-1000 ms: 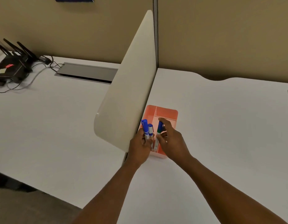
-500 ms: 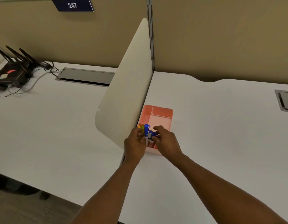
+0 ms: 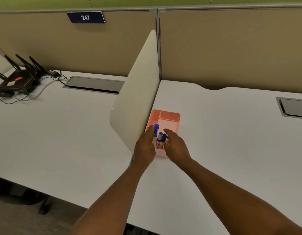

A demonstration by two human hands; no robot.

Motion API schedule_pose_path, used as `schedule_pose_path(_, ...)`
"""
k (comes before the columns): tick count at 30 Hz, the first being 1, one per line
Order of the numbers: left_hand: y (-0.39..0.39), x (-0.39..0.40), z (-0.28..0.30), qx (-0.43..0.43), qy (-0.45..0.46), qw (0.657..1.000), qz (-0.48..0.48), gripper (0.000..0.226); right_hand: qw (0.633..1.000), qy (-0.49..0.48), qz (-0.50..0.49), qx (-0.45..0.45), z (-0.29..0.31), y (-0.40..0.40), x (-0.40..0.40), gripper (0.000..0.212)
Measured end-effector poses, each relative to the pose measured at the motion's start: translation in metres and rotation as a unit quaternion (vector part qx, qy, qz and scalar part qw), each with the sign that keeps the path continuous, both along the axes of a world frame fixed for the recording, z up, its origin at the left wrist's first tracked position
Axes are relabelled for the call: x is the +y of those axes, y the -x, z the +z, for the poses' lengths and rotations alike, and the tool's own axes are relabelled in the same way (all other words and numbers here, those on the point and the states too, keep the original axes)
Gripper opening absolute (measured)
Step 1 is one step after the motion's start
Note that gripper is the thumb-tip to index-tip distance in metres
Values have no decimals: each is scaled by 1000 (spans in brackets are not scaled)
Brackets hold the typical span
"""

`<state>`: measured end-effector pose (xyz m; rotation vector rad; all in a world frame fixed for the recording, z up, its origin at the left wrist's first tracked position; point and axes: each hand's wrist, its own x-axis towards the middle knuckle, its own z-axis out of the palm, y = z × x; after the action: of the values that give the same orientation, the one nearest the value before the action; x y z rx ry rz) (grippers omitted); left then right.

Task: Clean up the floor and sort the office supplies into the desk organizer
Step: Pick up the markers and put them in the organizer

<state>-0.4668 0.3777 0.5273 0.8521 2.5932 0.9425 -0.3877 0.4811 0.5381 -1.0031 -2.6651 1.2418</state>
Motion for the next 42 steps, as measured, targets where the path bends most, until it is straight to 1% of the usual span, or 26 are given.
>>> schedule_pose_path(2,2,1,0,37,50,997,-46,74,1000,-6,8,2,3,-6,-4,53)
schedule_pose_path(3,3,1,-1,43,72,995,-59,75,1000,-6,8,2,4,-8,-6,51)
schedule_pose_path(6,2,-1,-1,52,129,988,-63,68,1000,1,8,-7,6,-13,-10,45)
schedule_pose_path(9,6,0,2,67,140,985,-78,83,1000,6,7,-10,7,-17,-13,44)
schedule_pose_path(11,15,5,7,82,165,978,-103,91,1000,5,11,-12,7,-19,-14,45)
schedule_pose_path(14,25,13,15,98,194,966,-142,89,1000,11,8,-17,8,-17,-14,50)
schedule_pose_path(16,25,13,16,103,179,968,-145,79,1000,27,2,-15,8,-15,-14,51)
schedule_pose_path(19,19,4,9,105,127,979,-115,56,999,29,6,-13,6,-15,-13,51)
schedule_pose_path(21,16,-6,1,108,117,980,-116,47,999,26,15,-23,4,-13,-12,55)
schedule_pose_path(24,14,-18,-9,75,110,985,-108,52,999,22,34,-36,3,-11,-12,61)
schedule_pose_path(26,11,-21,-10,53,107,988,-102,55,999,27,29,-36,1,-11,-13,63)
schedule_pose_path(30,2,-22,-8,36,104,991,-76,54,999,21,25,-38,-2,-20,-18,58)
schedule_pose_path(32,-3,-24,-7,40,107,991,-74,54,999,8,31,-35,-2,-28,-23,55)
schedule_pose_path(37,-25,-39,2,36,101,992,-66,51,999,-14,28,-18,7,-51,-41,57)
schedule_pose_path(42,-53,-75,8,102,110,985,-88,52,999,-49,-2,16,19,-86,-74,55)
